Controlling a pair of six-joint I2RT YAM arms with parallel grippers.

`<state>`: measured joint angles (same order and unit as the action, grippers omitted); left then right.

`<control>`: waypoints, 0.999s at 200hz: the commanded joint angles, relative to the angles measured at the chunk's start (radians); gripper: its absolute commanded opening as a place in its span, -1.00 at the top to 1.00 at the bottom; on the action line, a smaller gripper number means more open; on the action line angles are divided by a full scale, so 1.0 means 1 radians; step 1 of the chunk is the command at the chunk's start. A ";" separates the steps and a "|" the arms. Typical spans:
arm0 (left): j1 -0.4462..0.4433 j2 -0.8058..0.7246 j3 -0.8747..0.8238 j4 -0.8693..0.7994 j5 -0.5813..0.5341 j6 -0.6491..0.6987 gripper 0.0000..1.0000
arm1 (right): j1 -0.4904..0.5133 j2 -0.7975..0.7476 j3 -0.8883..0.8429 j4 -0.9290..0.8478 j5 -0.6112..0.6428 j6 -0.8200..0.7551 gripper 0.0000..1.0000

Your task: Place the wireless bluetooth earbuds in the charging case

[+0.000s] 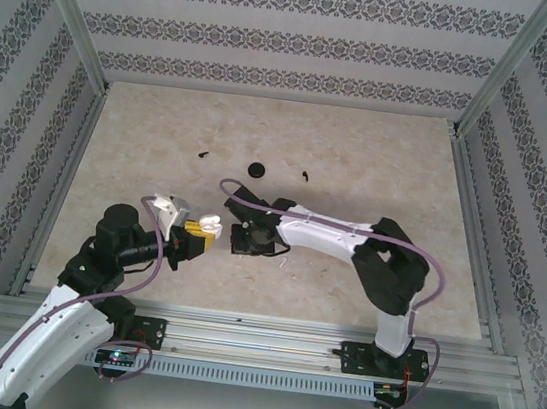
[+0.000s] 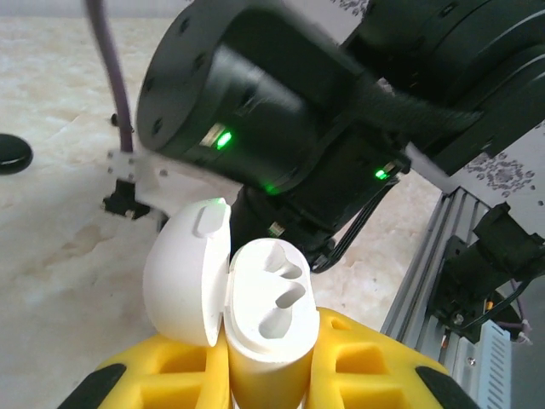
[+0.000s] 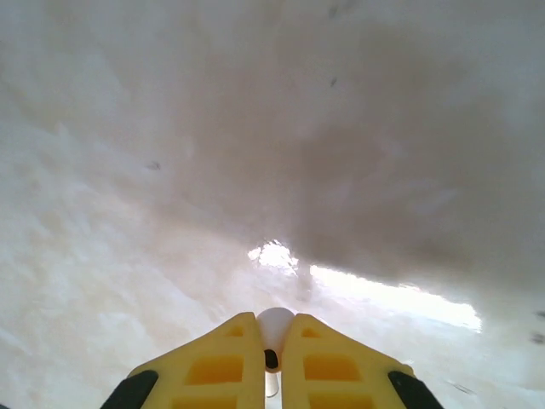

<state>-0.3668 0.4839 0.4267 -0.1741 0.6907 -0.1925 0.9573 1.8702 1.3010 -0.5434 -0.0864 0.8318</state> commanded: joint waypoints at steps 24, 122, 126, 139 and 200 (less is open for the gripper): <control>-0.009 0.080 0.010 0.261 0.085 -0.003 0.81 | -0.017 -0.268 -0.117 0.078 0.199 0.012 0.91; -0.080 0.379 0.158 0.503 0.027 0.057 0.85 | -0.013 -0.718 -0.274 0.352 0.213 -0.120 0.93; -0.089 0.386 0.161 0.506 0.018 0.066 0.85 | -0.012 -0.729 -0.276 0.363 0.210 -0.123 0.93; -0.119 0.406 0.175 0.509 -0.009 0.097 0.85 | -0.005 -0.753 -0.282 0.391 0.204 -0.128 0.95; -0.172 0.475 0.192 0.595 -0.061 0.121 0.85 | 0.031 -0.778 -0.281 0.487 0.175 -0.170 0.96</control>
<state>-0.5194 0.9493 0.5800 0.3267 0.6552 -0.1040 0.9764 1.1004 1.0286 -0.1276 0.1112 0.6991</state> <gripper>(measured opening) 0.188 0.046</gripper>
